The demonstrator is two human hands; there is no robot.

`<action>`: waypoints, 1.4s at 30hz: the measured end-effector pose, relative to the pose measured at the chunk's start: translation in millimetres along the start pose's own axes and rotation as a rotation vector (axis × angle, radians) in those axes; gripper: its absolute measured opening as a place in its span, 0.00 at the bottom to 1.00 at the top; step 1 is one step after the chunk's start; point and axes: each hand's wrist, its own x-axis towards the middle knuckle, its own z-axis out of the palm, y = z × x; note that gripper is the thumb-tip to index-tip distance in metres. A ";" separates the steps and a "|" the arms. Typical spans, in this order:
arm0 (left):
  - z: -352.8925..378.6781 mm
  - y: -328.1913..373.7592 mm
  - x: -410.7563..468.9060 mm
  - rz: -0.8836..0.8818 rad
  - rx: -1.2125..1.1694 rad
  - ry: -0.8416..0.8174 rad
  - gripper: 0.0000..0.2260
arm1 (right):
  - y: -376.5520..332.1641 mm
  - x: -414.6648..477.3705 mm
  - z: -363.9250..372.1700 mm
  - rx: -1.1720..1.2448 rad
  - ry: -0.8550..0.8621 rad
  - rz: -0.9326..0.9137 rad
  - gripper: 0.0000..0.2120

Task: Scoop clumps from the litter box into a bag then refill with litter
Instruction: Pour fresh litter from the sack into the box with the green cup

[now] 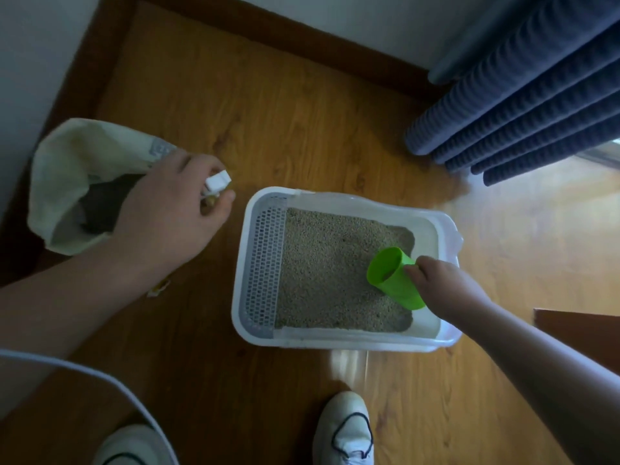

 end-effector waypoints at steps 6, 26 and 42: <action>-18.2 13.7 3.5 0.281 0.225 0.048 0.18 | -2.3 3.9 -3.0 -0.052 -0.030 0.023 0.18; 143.0 21.8 -21.7 0.468 0.438 -0.478 0.28 | 15.4 7.1 14.3 -0.011 -0.072 0.113 0.20; 155.6 2.8 -19.5 0.502 0.410 -0.418 0.31 | 13.3 11.7 -15.7 0.016 -0.086 0.129 0.21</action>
